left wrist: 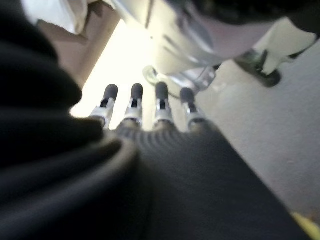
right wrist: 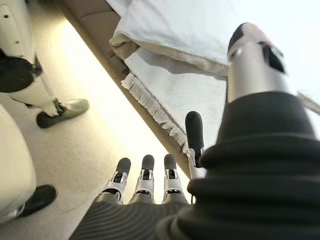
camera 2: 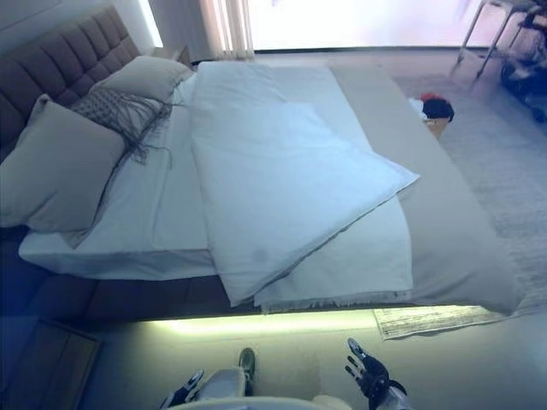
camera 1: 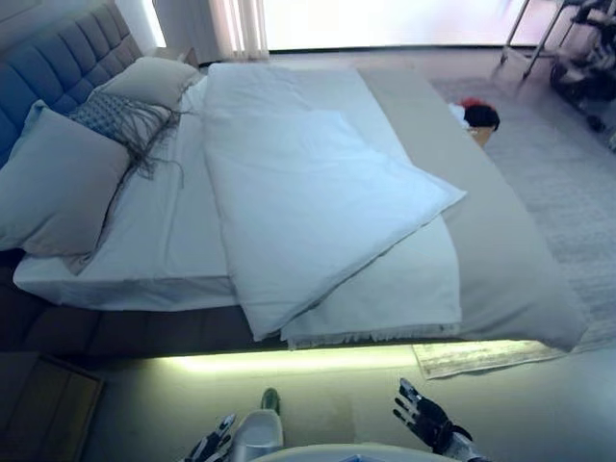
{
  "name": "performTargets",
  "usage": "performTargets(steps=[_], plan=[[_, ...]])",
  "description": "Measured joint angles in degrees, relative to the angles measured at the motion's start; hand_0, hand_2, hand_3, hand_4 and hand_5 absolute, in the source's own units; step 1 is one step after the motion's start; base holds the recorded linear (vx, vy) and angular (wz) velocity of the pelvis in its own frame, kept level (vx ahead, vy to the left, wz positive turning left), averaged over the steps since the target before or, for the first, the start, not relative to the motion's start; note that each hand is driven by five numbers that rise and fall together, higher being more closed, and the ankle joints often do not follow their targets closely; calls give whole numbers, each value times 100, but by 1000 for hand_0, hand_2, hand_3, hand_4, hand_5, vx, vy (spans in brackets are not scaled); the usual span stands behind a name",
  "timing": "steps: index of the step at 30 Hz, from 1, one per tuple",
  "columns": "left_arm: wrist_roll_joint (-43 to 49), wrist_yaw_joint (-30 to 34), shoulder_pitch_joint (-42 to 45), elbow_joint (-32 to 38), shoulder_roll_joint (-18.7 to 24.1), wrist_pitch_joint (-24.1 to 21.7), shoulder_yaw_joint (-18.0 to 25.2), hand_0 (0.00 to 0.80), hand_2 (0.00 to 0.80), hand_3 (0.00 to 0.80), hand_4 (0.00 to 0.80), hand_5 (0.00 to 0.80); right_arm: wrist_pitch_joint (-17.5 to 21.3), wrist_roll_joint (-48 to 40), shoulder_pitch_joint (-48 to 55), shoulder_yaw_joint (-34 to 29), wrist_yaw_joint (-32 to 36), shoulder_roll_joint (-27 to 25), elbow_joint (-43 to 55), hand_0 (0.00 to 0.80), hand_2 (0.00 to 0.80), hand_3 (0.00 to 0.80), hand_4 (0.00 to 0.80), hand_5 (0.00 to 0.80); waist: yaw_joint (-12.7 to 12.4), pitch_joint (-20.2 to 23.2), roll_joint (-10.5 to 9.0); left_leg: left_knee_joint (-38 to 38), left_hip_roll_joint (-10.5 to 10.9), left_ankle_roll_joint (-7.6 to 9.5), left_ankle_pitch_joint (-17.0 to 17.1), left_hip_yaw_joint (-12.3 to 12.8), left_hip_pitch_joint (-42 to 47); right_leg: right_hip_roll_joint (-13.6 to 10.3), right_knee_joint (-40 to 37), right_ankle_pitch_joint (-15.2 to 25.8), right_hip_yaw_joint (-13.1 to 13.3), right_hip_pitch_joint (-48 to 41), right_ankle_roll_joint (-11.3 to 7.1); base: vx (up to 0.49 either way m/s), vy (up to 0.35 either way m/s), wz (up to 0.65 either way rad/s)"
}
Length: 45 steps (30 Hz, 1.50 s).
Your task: Make the bed neatly
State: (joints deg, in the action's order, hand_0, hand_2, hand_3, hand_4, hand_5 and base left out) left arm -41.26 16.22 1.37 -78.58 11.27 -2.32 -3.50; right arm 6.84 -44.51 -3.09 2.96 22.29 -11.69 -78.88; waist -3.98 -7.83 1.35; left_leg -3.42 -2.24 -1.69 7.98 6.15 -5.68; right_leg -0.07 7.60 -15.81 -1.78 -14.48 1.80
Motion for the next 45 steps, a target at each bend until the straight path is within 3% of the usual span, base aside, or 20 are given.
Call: performTargets(steps=[1,3,5,6,7,10,13,15,16,17,19,21,22,23,24,29,32,37,45], plan=[[12,-4,-54,5,40,11,-3,0,0,0,0,0,0,-3,-16,0,-28,49,2,0,0,0,0,0,1,53,-116,-27,188,50,-40,13,-23,-151,-88,-9,78,-58,-81,258,157,-17],[112,-1,-228,45,52,21,-5,0,0,0,0,0,11,-9,-85,4,-101,98,6,0,0,0,0,0,18,111,-195,213,339,165,-49,14,228,-354,129,-16,46,-27,-339,242,163,-12],[229,20,-387,84,122,40,-156,0,0,0,0,0,19,-16,-154,-2,-179,175,31,0,0,0,0,0,20,135,-139,305,250,300,-145,9,400,-330,1395,161,-134,521,-634,239,131,-3],[236,39,-482,127,183,40,-251,0,0,0,0,0,19,-17,-158,-4,-208,205,117,0,0,0,0,0,51,148,-161,437,239,324,-176,5,551,-407,2174,254,-236,894,-679,216,75,-8],[238,47,-565,152,215,43,-349,0,0,0,0,0,19,-18,-162,8,-230,202,178,0,0,0,0,0,68,160,-171,536,272,373,-294,-15,666,-572,2624,114,-358,1209,-586,128,17,-12],[203,60,-668,214,216,48,-534,0,0,0,0,0,28,-140,-319,130,-358,172,467,0,0,0,0,0,260,139,-51,603,283,442,-365,-46,695,-817,2150,-16,-506,2018,-520,-167,-95,-2],[-87,133,-993,324,179,11,-754,0,0,0,0,0,40,-472,-769,378,-490,113,496,0,0,0,0,0,471,-189,101,133,283,401,-372,-215,-15,-780,1577,318,-416,3173,-601,-250,-184,37],[-283,167,-1285,362,130,-54,-760,0,0,0,0,0,67,-694,-1022,403,-700,133,490,0,0,0,0,0,585,-382,51,-474,372,446,-600,-78,-493,-845,1773,557,-350,3535,-495,1,-159,105],[-361,167,-1283,422,146,-111,-760,0,0,0,0,0,70,-698,-1131,398,-784,200,494,0,0,0,0,0,551,-471,-81,-675,415,405,-707,85,-531,-875,1670,704,-425,3384,-363,48,-128,89],[-449,160,-1311,457,148,-126,-760,0,0,0,0,0,81,-703,-1253,389,-840,215,509,0,0,0,0,0,466,-603,-167,-950,426,303,-852,149,-556,-845,1595,1107,-357,3281,-328,55,-119,42],[-477,162,-1161,434,80,-125,-816,0,0,0,0,0,161,-882,-1540,336,-953,173,582,0,0,0,0,0,280,-686,-28,-1460,201,144,-1076,78,-821,-644,1588,1042,-415,3335,-241,46,-82,-11],[-515,165,-1051,432,50,-85,-879,0,0,0,0,0,194,-1202,-1864,333,-925,119,693,0,0,0,0,0,302,-676,57,-1920,183,190,-1472,-33,-1014,-594,1594,1044,-573,3503,-244,-4,-45,-38],[-563,161,-1109,442,33,-96,-876,0,0,0,0,0,193,-1342,-2038,331,-907,63,694,0,0,0,0,0,277,-746,88,-1872,107,181,-1514,-77,-1058,-590,1717,1069,-678,3562,-197,-1,-22,-28],[-634,170,-1173,440,91,-117,-882,0,0,0,0,0,189,-1396,-2176,321,-929,8,689,0,0,0,0,0,275,-777,55,-2030,88,148,-1559,-61,-1202,-658,2292,914,-680,3731,-66,0,0,0],[-747,194,-1256,462,153,-137,-880,0,0,0,0,0,191,-1450,-2296,305,-966,-56,693,0,0,0,0,0,318,-809,-72,-2207,188,119,-1612,-102,-1340,-779,2387,487,-662,3700,-155,-35,-17,11],[-1289,391,-1776,622,144,-232,-996,0,0,0,0,0,12,-1592,-3020,231,-1087,-580,693,0,0,0,0,0,302,-1089,83,-3077,172,36,-1810,-336,-2126,-831,3118,296,-795,4349,-73,-87,4,12],[-1480,549,-1947,1001,144,-258,-1001,0,0,0,0,0,-179,-1565,-3415,224,-1117,-829,694,0,0,0,0,0,266,-1390,157,-3426,158,62,-1918,-355,-2415,-904,3494,193,-803,4631,-18,-15,8,8],[-2028,605,-2018,1841,205,-288,-1358,0,0,0,0,0,-679,-1386,-4034,485,-1290,-1303,650,0,0,0,0,0,100,-1560,314,-4032,203,54,-2075,-452,-3062,-969,4036,12,-823,5202,30,-51,12,8],[-2602,522,-2097,2430,283,-380,-1385,0,0,0,0,0,-1182,-1242,-4888,781,-1345,-1857,643,0,0,0,0,0,-170,-1822,449,-4911,234,77,-2271,-525,-3867,-1136,4919,-247,-827,5938,99,-28,37,9]])
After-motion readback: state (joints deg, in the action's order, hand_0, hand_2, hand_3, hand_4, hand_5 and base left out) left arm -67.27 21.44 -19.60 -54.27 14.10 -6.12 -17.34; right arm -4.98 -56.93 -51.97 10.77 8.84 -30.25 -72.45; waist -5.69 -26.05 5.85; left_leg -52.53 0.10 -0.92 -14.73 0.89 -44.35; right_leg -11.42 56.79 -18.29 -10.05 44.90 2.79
